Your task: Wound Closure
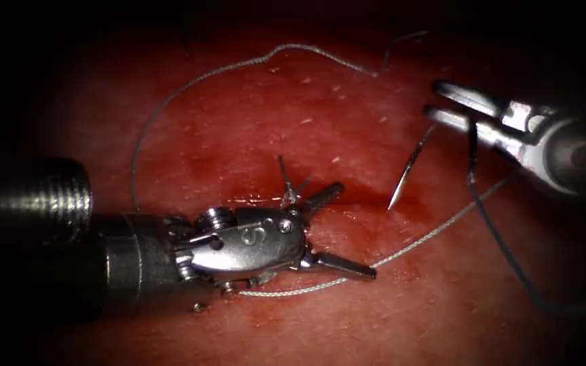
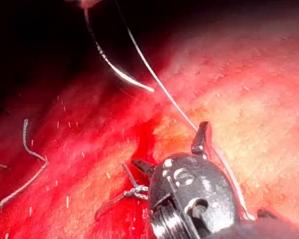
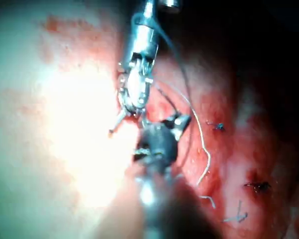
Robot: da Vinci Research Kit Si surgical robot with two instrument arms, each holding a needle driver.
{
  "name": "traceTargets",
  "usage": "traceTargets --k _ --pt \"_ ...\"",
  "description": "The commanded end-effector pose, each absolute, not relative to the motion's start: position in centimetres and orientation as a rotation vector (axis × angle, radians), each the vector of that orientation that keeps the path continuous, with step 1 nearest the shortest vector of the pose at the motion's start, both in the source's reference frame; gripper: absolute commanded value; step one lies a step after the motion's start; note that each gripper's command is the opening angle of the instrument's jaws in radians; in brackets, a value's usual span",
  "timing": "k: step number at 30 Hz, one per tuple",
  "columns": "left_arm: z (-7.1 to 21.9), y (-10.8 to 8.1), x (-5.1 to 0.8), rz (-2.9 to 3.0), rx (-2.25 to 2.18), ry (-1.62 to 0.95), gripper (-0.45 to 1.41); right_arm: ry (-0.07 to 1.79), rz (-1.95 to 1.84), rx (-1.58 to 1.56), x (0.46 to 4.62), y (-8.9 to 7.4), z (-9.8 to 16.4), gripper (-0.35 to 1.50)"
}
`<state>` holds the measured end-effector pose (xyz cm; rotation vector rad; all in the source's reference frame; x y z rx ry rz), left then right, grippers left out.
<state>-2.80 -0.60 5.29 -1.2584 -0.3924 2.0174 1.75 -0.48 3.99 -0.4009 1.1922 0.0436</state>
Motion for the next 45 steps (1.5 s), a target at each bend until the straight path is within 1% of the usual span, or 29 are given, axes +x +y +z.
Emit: traceTargets --k 1,7,12,32,39,45 --pt "5.3 -0.7 -2.88 2.023 -1.254 -0.416 0.62 1.187 0.025 -0.410 1.85 -0.5 4.1 -0.35" --pt "5.1 -1.1 -3.07 2.071 -1.234 -0.510 0.61 1.217 -0.086 -0.444 2.04 -0.4 4.4 -0.35" --pt "5.0 -1.3 -3.08 2.075 -1.233 -0.523 0.61 1.235 -0.182 -0.494 2.13 -0.4 4.6 -0.35" --pt "5.0 -1.3 -3.04 2.071 -1.224 -0.535 0.61 1.181 -0.337 -0.612 2.09 -0.5 5.0 -0.35" --pt "5.0 -1.3 -3.03 2.071 -1.225 -0.538 0.59 1.182 -0.323 -0.604 2.15 -0.6 5.1 -0.35" --pt "5.0 -1.2 -3.00 2.069 -1.185 -0.483 0.59 1.198 -0.289 -0.552 2.18 -0.8 5.2 -0.35"
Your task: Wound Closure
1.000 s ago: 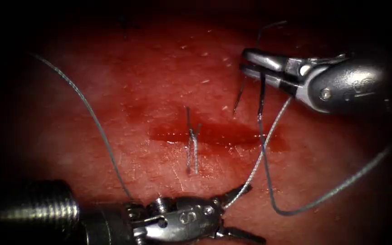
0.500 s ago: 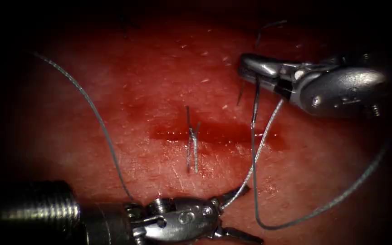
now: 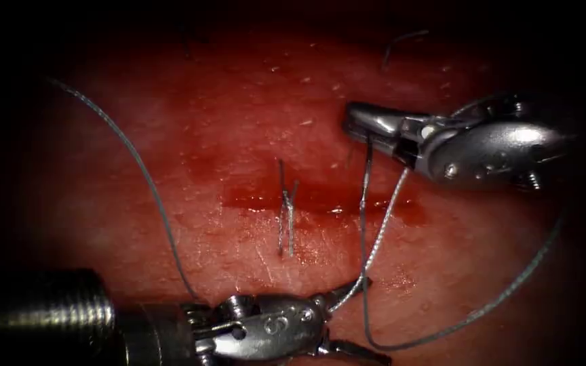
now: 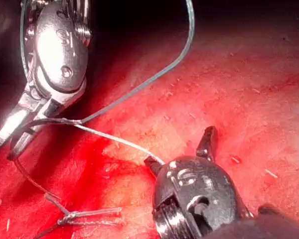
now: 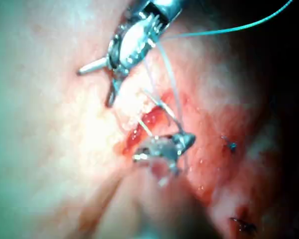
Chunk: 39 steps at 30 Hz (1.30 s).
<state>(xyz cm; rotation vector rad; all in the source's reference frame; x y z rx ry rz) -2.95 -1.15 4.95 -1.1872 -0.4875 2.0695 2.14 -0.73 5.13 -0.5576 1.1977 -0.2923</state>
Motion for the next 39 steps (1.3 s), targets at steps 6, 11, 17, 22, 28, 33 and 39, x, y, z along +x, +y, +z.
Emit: traceTargets --k 6,11,17,22,28,33,39 --pt "4.93 -0.95 -3.00 2.066 -1.147 -0.391 0.59 1.214 -0.253 -0.500 2.20 -1.02 5.32 -0.35" --pt "4.96 -0.94 -3.01 2.078 -1.136 -0.364 0.59 1.221 -0.240 -0.487 2.20 -1.08 5.34 -0.35" --pt "5.03 -0.88 -2.94 2.083 -1.116 -0.338 0.59 1.237 -0.236 -0.467 2.22 -1.24 5.39 -0.35" --pt "5.05 -0.90 -2.90 2.080 -1.100 -0.323 0.59 1.246 -0.219 -0.454 2.20 -1.20 5.37 -0.35" --pt "5.31 -1.06 -2.93 2.114 -1.065 -0.299 0.59 1.270 -0.175 -0.459 2.19 -0.94 5.19 -0.35" --pt "5.57 -1.36 -2.94 2.182 -0.985 -0.342 0.59 1.285 -0.122 -0.400 2.19 -0.82 5.11 -0.35" --pt "5.60 -1.37 -2.88 2.200 -0.950 -0.372 0.59 1.295 -0.069 -0.330 2.18 -0.70 5.19 -0.35"
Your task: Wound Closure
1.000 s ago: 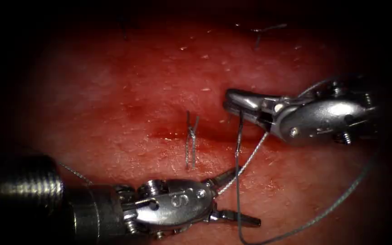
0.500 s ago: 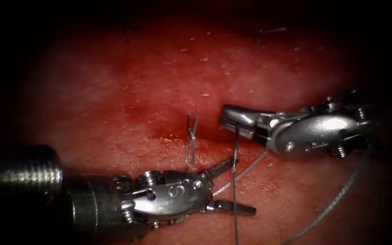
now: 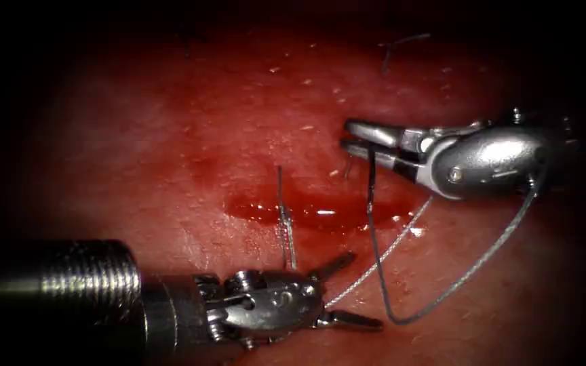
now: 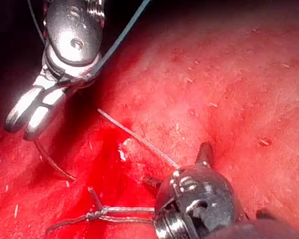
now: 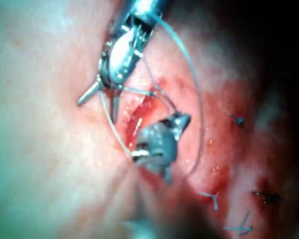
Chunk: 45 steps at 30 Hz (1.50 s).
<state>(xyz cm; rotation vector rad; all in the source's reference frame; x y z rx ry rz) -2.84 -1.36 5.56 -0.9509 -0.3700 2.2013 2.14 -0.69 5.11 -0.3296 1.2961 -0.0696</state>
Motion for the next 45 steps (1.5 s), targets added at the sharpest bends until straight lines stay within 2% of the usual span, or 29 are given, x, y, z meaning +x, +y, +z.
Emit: traceTargets --k 1,19,31,45 --pt "5.62 -1.38 -2.85 2.197 -0.952 -0.378 0.59 1.304 -0.029 -0.287 2.18 -0.66 5.21 -0.35" --pt "5.62 -1.53 -2.77 2.200 -0.944 -0.364 0.61 1.322 0.541 0.236 2.38 -0.05 5.50 -0.35" --pt "5.60 -1.52 -2.76 2.200 -0.944 -0.366 0.61 1.162 0.776 0.537 2.42 -0.48 5.61 -0.35" --pt "5.60 -1.54 -2.75 2.201 -0.944 -0.365 0.61 1.118 0.935 0.751 2.42 -0.72 5.47 -0.35"
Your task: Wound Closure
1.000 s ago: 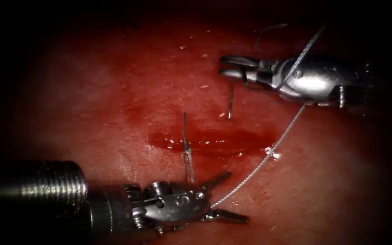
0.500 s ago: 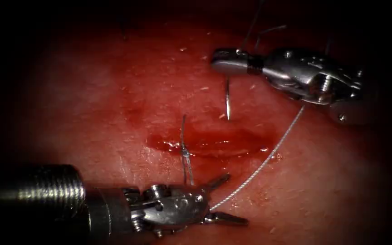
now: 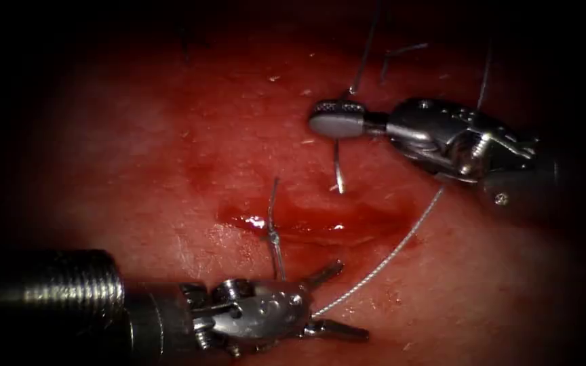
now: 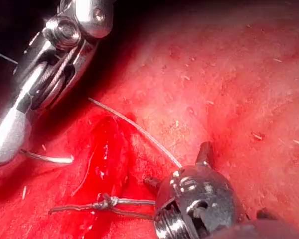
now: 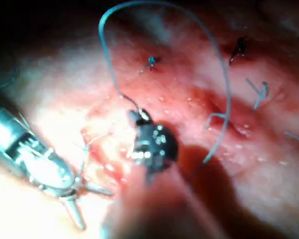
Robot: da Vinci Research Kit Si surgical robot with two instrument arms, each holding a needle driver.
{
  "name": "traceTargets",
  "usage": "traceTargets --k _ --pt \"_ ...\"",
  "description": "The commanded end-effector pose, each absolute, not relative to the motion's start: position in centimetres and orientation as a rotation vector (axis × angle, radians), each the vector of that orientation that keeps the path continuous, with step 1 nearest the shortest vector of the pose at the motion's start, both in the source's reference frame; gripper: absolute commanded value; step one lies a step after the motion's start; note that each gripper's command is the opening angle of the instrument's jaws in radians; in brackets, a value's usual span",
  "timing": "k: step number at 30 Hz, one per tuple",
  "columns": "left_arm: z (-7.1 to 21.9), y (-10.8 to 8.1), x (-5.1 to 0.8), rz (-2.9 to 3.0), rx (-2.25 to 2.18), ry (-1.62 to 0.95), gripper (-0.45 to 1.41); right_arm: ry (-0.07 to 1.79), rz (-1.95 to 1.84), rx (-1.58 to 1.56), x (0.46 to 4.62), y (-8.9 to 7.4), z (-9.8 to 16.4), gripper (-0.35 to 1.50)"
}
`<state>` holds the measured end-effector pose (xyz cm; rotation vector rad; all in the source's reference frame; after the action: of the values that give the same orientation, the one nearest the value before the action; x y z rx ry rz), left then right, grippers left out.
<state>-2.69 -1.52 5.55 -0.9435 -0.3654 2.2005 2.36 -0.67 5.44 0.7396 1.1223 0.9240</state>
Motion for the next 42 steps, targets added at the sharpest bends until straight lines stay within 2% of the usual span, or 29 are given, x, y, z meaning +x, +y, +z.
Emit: traceTargets --k 1,15,18,19,20,21,23,24,30,36,40,42 --pt "5.6 -1.5 -2.75 2.201 -0.944 -0.365 0.61 1.120 0.940 0.754 2.42 -0.7 5.5 -0.35" --pt "5.6 -1.5 -2.74 2.199 -0.944 -0.369 0.61 1.050 0.985 0.889 2.37 -1.2 5.2 -0.35" --pt "5.6 -1.5 -2.76 2.198 -0.942 -0.367 0.61 1.071 0.943 0.819 2.38 -1.3 5.2 -0.35" --pt "5.6 -1.5 -2.77 2.197 -0.941 -0.366 0.61 1.089 0.918 0.771 2.38 -1.3 5.3 -0.20" --pt "5.6 -1.5 -2.77 2.197 -0.941 -0.366 0.61 1.113 0.881 0.714 2.37 -1.2 5.3 0.22" --pt "5.5 -1.6 -2.79 2.195 -0.939 -0.365 0.61 1.152 0.820 0.649 2.37 -1.1 5.3 0.74" --pt "5.5 -1.6 -2.80 2.194 -0.938 -0.365 0.61 1.179 0.795 0.574 2.38 -1.0 5.4 1.14" --pt "5.5 -1.6 -2.80 2.193 -0.937 -0.365 0.61 1.194 0.778 0.541 2.38 -0.9 5.4 1.23" --pt "5.5 -1.6 -2.81 2.187 -0.934 -0.367 0.61 1.230 0.705 0.406 2.41 -0.6 5.5 1.31" --pt "5.5 -1.6 -2.80 2.187 -0.933 -0.367 0.61 1.238 0.685 0.334 2.39 -0.3 5.3 1.30" --pt "5.5 -1.6 -2.81 2.186 -0.932 -0.367 0.61 1.230 0.687 0.302 2.39 -0.3 5.2 1.11" --pt "5.5 -1.6 -2.81 2.196 -0.936 -0.363 0.61 1.224 0.690 0.299 2.39 -0.4 5.2 1.09"
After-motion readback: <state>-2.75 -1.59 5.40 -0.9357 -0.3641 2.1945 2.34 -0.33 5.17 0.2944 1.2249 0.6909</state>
